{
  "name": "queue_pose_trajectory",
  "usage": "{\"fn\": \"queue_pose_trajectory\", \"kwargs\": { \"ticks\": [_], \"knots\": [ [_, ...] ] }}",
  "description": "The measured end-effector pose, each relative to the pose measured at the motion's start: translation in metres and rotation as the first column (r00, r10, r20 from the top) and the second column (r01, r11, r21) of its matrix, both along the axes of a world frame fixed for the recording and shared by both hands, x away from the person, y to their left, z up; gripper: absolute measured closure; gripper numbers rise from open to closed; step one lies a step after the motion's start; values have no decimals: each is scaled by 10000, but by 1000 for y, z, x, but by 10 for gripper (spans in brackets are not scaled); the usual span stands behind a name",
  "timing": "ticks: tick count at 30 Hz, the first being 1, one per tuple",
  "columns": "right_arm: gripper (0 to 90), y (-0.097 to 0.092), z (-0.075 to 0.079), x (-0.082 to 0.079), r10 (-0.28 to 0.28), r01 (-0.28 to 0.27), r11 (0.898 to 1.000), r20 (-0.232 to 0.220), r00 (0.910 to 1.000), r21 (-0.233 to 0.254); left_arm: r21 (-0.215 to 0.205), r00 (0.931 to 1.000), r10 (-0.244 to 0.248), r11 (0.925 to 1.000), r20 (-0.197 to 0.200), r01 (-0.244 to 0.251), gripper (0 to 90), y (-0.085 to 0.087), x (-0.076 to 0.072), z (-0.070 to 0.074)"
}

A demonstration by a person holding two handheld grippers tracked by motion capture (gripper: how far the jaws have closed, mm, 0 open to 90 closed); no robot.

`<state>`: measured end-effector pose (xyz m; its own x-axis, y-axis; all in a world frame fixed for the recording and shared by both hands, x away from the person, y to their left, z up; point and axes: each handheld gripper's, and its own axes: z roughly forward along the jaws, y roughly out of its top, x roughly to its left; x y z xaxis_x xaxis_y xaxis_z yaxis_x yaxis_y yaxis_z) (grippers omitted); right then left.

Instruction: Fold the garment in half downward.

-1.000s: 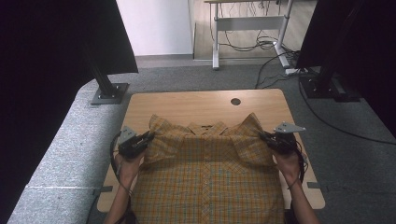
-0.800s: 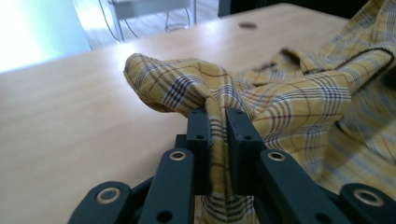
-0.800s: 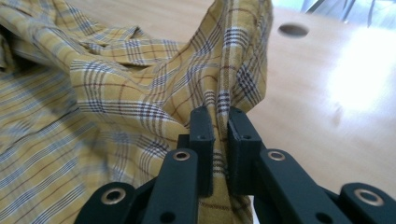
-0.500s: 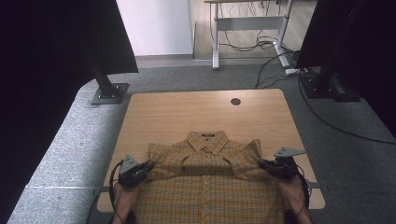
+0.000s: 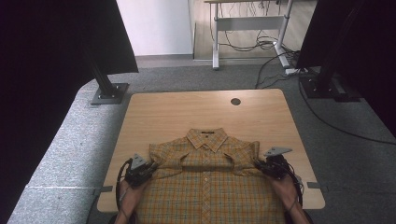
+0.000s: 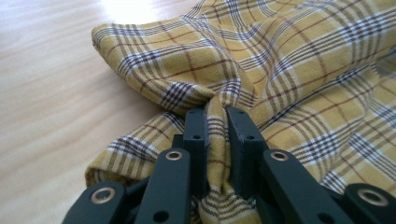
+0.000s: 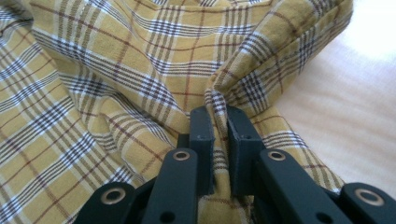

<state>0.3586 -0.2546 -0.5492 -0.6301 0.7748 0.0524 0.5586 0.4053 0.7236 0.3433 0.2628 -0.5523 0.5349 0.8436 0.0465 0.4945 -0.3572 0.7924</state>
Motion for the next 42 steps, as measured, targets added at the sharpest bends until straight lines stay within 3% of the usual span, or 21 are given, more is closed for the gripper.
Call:
{"fn": "queue_pose_trajectory", "kwargs": {
  "ticks": [8,19,26,31,37,42],
  "knots": [
    [817,4,1,32,-347,351,9992,172,9992,-196,175,9998,190,9997,-11,-189,787,-3,35,1],
    [816,1,1,76,-778,778,9970,116,9969,-48,145,9992,380,9992,-139,-378,786,-9,86,2],
    [815,-4,0,90,-955,955,9950,1,9954,300,-218,9983,484,9986,-337,-491,780,-8,104,2],
    [815,-6,0,92,-1039,1050,9930,-222,9943,550,-908,9963,594,9938,-626,-650,775,-3,105,3],
    [815,-1,17,87,-1100,1104,9939,516,9926,-44,-1316,9962,848,9880,197,-815,790,1,100,20],
    [815,-4,43,79,-1176,1184,9930,1392,9832,31,-1687,9913,785,9839,1061,-598,793,4,94,49]
  ]
}}
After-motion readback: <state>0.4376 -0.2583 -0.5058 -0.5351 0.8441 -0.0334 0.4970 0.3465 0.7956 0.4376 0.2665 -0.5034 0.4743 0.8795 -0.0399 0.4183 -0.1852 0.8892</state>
